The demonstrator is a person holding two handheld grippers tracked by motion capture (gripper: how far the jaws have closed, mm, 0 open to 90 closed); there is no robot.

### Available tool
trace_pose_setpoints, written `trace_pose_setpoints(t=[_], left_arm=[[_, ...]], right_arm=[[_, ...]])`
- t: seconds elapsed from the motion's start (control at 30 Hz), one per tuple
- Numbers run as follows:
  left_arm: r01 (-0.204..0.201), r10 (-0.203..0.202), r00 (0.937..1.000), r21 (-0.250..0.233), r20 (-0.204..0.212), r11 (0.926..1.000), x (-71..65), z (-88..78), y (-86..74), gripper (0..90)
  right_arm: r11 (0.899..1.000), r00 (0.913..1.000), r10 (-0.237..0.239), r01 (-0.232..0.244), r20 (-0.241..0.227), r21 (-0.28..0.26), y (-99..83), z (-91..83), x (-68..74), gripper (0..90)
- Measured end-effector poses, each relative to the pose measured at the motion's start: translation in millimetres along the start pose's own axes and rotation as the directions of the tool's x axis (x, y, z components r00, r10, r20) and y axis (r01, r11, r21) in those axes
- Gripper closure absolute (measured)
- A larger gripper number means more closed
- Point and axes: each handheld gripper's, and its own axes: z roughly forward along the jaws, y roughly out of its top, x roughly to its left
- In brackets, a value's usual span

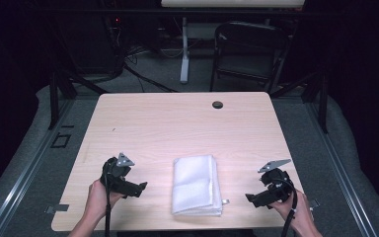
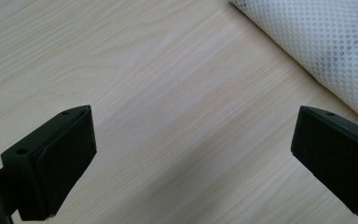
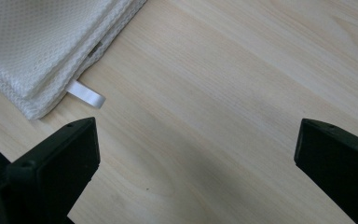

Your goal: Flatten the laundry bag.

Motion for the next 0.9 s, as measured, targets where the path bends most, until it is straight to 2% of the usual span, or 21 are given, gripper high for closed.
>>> trace_pose_setpoints(t=[0.17,0.3,0.33,0.37,0.5,0.57,0.63,0.7,0.73,0.77,0.83,0.9], left_arm=[[-0.005,0.005,1.0,0.006,-0.006,1.0,-3.0,0.9,2.7,0.2],[-0.006,0.006,0.9999,0.005,0.012,1.0,-4.7,2.3,5.0,0.2],[-0.009,0.009,0.9999,0.006,0.012,0.9999,-6.2,2.3,5.9,0.2],[-0.013,0.013,0.9998,0.005,0.012,0.9999,-8.1,2.4,6.8,0.2],[-0.05,0.049,0.9985,0.002,0.025,0.9988,-18.8,-0.2,10.5,0.3],[-0.039,0.039,0.9985,-0.004,0.038,0.9992,-22.8,-0.3,9.8,0.7],[-0.048,0.048,0.9978,0.001,0.046,0.9989,-26.6,-1.5,9.2,1.0],[-0.074,0.075,0.996,-0.011,0.048,0.9972,-33.7,-4.1,11.0,1.3],[-0.074,0.075,0.996,-0.011,0.048,0.9972,-33.7,-4.1,11.0,1.5],[-0.082,0.083,0.9942,-0.02,0.069,0.9965,-37.7,-4.8,13.4,1.7],[-0.095,0.097,0.993,-0.021,0.068,0.9952,-40.2,-3.9,14.5,2.0],[-0.119,0.12,0.9885,-0.018,0.092,0.9927,-49.6,-1.2,17.1,2.3]], right_arm=[[1.0,0.9999,-0.006,0.006,-0.009,0.003,0.0,0.5,-0.4,0.7],[1.0,0.9999,-0.009,0.009,-0.008,0.011,-0.4,0.7,-2.3,1.1],[1.0,0.9998,-0.005,0.006,-0.021,0.013,-0.7,1.0,-2.8,1.2],[1.0,1.0,-0.007,0.007,-0.007,0.019,-1.2,1.2,-3.3,1.4],[1.0,0.9998,-0.014,0.014,-0.013,0.016,-1.0,-0.1,-2.0,2.3],[1.0,0.9999,-0.012,0.012,-0.005,0.012,-0.7,-0.9,-0.2,2.3],[1.0,0.9999,-0.013,0.013,-0.004,0.008,-0.5,-1.8,0.7,2.5],[1.0,0.9998,-0.018,0.018,-0.006,0.005,-0.2,-2.5,1.7,3.7],[1.0,0.9999,-0.016,0.016,-0.004,0.006,0.0,-2.5,2.0,3.8],[1.0,0.9998,-0.015,0.015,-0.013,0.012,0.1,-1.8,1.4,3.8],[1.0,0.9997,-0.01,0.01,-0.024,0.017,0.4,0.4,-0.2,3.8],[1.0,0.9995,-0.008,0.009,-0.031,0.023,0.8,2.4,-0.6,3.9]])
